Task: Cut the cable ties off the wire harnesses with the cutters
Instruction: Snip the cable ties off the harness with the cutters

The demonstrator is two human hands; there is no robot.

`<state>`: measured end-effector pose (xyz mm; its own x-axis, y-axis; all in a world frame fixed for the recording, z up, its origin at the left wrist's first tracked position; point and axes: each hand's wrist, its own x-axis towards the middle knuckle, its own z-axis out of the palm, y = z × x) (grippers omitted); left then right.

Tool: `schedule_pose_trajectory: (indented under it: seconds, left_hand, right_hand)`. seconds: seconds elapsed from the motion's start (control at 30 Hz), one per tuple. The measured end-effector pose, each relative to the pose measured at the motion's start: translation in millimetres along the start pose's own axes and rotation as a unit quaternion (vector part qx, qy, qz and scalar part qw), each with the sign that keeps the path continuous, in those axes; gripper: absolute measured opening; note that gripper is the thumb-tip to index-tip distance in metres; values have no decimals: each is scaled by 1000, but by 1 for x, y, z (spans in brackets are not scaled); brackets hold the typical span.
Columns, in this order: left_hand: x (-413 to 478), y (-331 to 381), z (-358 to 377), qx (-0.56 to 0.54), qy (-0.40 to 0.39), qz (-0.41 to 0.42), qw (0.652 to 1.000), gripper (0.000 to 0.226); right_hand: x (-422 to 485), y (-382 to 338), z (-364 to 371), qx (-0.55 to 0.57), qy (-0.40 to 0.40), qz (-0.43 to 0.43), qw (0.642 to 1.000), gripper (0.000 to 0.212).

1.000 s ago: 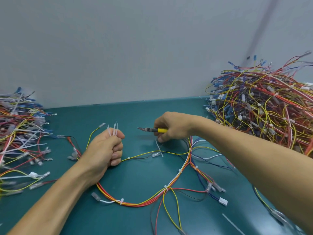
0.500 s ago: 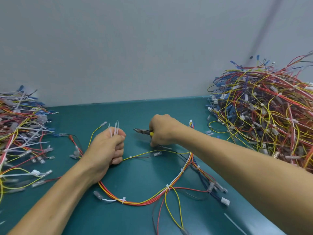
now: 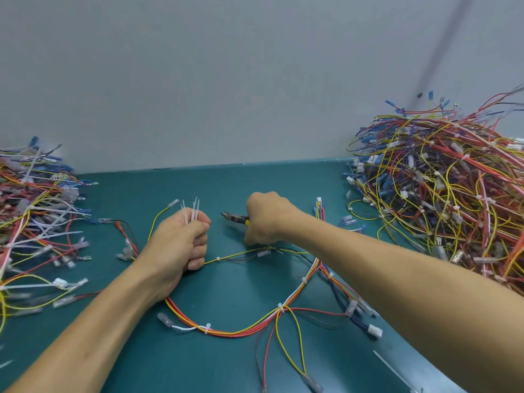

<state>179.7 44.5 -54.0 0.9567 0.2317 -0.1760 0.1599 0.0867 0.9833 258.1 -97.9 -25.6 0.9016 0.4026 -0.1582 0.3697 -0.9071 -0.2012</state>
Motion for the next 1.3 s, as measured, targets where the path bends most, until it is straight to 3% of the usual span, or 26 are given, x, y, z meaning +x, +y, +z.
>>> schedule_pose_trajectory:
  seconds: [0.13, 0.27, 0.43, 0.5, 0.53, 0.77, 0.9, 1.03, 1.13, 1.23, 1.27, 1.3]
  left_hand:
    - [0, -2, -4, 1, -21, 15, 1000, 19]
    - [-4, 1, -7, 53, -37, 103, 993, 10]
    - [-16, 17, -3, 273, -32, 234, 933, 34]
    - [-23, 25, 1, 317, -50, 269, 908, 26]
    - [-25, 27, 4, 325, -64, 278, 902, 18]
    - [-43, 39, 14, 334, -110, 221, 910, 31]
    - [-66, 61, 11, 421, -135, 215, 871, 32]
    - [-111, 47, 1, 577, -157, 174, 782, 23]
    - [-141, 25, 15, 657, -168, 142, 721, 16]
    - [-159, 6, 29, 699, -144, 124, 689, 3]
    - [-164, 1, 29, 696, -130, 149, 690, 9]
    - [-166, -3, 24, 708, -125, 209, 663, 23]
  right_hand:
    - [-2, 6, -11, 78, 35, 28, 996, 13]
    - [-12, 2, -45, 196, 111, 11, 974, 15]
    - [-39, -21, -58, 318, 86, -32, 944, 20]
    - [-49, -27, -52, 359, 67, -33, 930, 18]
    - [-53, -28, -50, 376, 59, -33, 924, 15]
    - [-78, 2, -62, 466, 29, -15, 884, 5]
    - [-92, 55, -70, 380, 66, 39, 922, 7]
    - [-105, 110, -57, 219, 72, 128, 965, 9]
    - [-119, 128, -36, 196, 60, 166, 965, 17]
    - [-127, 125, -19, 169, 43, 169, 970, 30]
    - [-128, 122, -15, 169, 43, 167, 970, 31]
    - [-128, 117, -12, 175, 45, 164, 970, 31]
